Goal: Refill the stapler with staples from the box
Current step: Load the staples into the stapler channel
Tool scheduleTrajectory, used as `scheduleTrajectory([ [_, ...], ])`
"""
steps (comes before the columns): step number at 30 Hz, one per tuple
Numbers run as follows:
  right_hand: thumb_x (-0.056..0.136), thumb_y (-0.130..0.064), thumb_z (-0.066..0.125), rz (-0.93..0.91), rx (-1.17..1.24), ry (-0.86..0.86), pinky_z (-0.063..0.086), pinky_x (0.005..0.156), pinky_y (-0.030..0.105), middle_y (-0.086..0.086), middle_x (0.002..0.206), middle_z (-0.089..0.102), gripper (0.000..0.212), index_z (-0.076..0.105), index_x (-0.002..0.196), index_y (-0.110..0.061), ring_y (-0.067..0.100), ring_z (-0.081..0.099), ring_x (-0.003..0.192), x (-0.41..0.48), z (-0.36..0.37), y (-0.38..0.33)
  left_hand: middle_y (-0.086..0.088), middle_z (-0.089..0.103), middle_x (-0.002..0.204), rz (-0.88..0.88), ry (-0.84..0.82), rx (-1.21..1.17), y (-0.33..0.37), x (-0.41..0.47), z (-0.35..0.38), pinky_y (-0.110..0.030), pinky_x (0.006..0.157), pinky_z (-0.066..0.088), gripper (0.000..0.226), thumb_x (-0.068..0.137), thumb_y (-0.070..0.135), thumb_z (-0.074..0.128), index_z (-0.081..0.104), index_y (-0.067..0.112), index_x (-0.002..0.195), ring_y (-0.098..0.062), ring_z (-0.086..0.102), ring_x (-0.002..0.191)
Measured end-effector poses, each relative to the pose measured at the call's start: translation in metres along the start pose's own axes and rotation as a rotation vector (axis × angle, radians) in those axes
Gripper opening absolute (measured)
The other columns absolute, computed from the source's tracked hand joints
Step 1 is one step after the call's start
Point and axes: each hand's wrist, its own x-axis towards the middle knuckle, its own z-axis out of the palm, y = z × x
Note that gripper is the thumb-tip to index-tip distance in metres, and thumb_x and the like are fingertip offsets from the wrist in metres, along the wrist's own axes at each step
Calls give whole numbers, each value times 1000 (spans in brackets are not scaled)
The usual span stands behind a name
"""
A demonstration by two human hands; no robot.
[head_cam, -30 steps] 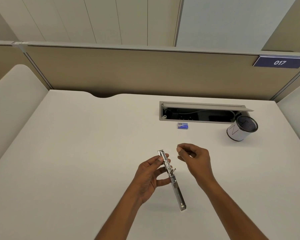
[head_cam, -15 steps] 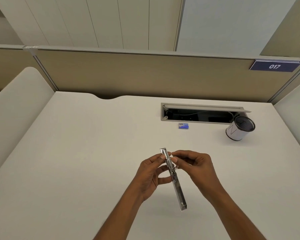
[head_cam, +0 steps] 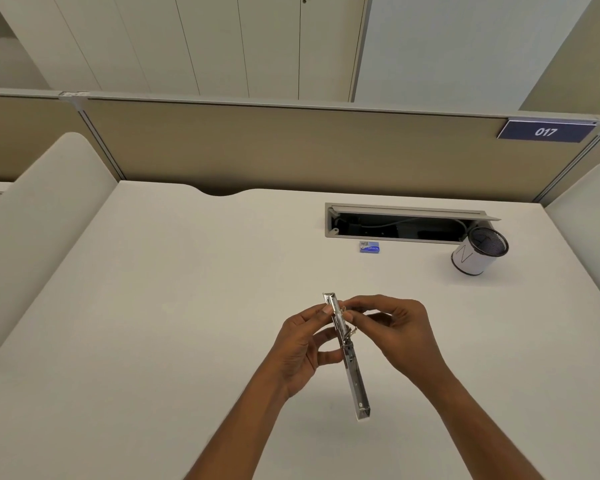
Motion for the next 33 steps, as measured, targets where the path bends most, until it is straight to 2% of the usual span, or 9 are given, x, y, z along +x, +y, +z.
scheduleTrajectory([
  [4,80,-8,84,-36,-48,9,63,78,40,-6,89,81,19,83,96,-17,20,77,87,-5,3,1,-12,73,121,-6,1,11,-1,-4,0,-36,71,63,44,92,36,74,73,9,127,-20,71,101],
  [14,79,-5,84,-126,-77,-6,61,78,49,-1,90,80,20,82,96,-14,22,76,87,-11,7,7,-4,75,105,-12,0,14,-3,-10,-2,-34,64,62,40,93,34,74,75,9,124,-15,73,91],
  [23,76,-4,85,-273,-138,11,61,75,41,-4,89,80,17,83,91,-12,17,76,85,-11,5,8,-3,73,106,-8,-52,33,-3,-14,-3,-36,68,64,46,88,40,79,75,11,123,-14,70,91],
  [29,81,-9,84,-387,-312,-30,56,71,24,-14,86,76,20,81,98,-19,8,72,79,-13,-2,3,-7,72,111,-16,-32,51,-5,-12,-2,-37,68,64,44,90,39,76,75,10,124,-15,71,92],
  [33,83,-9,82,-433,-412,-49,59,74,28,-9,95,78,18,81,99,-14,8,73,87,-16,-6,-1,0,75,101,-15,-32,39,-7,-12,0,-35,66,64,46,85,40,79,77,11,121,-14,72,89],
])
